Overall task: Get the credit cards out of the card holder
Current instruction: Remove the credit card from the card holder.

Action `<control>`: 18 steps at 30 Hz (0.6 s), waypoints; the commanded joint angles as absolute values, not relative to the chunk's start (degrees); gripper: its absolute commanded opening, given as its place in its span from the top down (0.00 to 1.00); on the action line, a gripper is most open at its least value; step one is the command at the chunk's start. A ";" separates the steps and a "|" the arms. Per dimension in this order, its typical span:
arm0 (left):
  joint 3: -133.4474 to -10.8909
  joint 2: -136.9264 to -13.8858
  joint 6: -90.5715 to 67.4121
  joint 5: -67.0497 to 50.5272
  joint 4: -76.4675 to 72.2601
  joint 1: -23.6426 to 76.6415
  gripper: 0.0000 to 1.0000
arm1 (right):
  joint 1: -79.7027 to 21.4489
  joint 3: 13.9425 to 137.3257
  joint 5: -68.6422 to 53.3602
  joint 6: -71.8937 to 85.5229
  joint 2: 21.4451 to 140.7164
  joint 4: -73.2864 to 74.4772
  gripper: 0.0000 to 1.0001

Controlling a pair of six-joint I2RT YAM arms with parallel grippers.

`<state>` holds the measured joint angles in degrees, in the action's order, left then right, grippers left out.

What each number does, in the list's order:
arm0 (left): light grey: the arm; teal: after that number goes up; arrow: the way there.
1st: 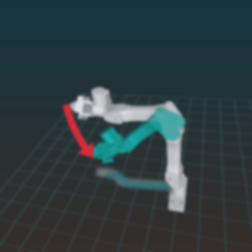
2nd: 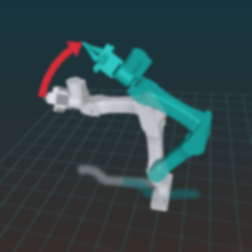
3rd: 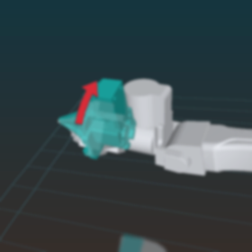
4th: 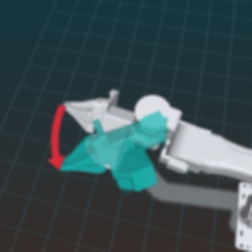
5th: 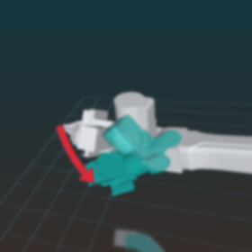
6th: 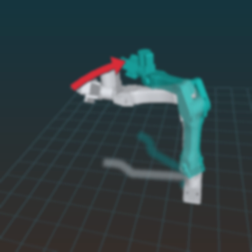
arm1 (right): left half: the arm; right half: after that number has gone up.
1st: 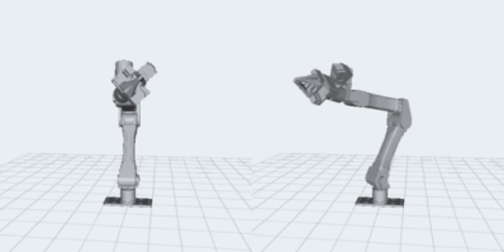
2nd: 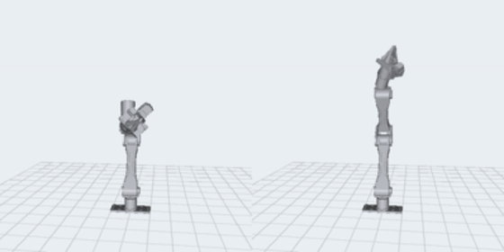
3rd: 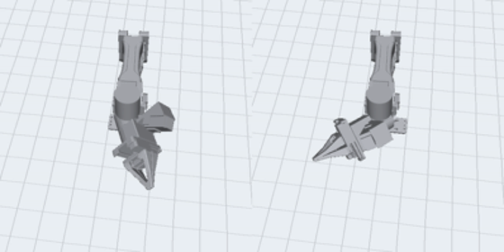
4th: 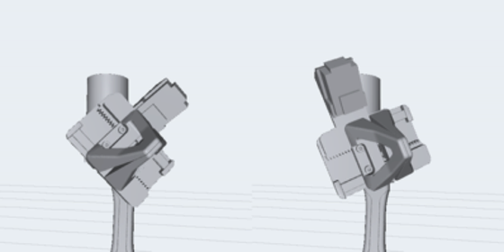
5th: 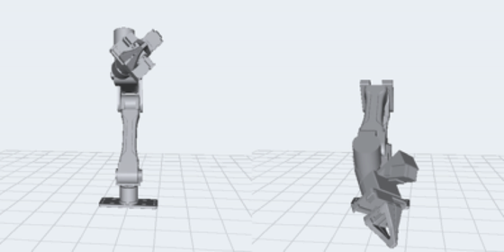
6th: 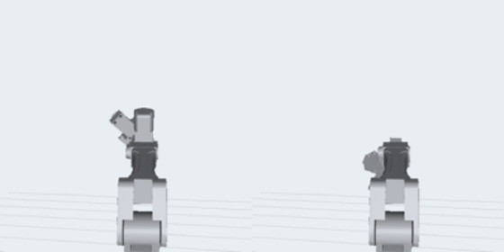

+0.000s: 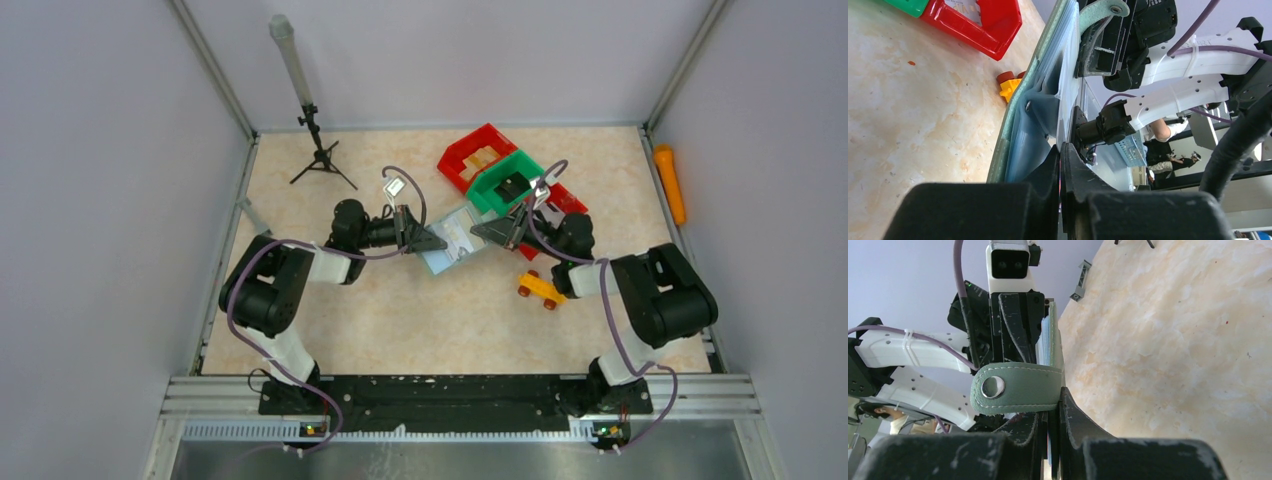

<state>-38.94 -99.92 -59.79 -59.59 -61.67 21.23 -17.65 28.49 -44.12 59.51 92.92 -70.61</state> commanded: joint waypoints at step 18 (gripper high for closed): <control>-38.72 -101.46 -62.05 -60.84 -69.15 20.84 0.91 | -18.88 29.53 -46.58 64.62 97.21 -82.49 1.00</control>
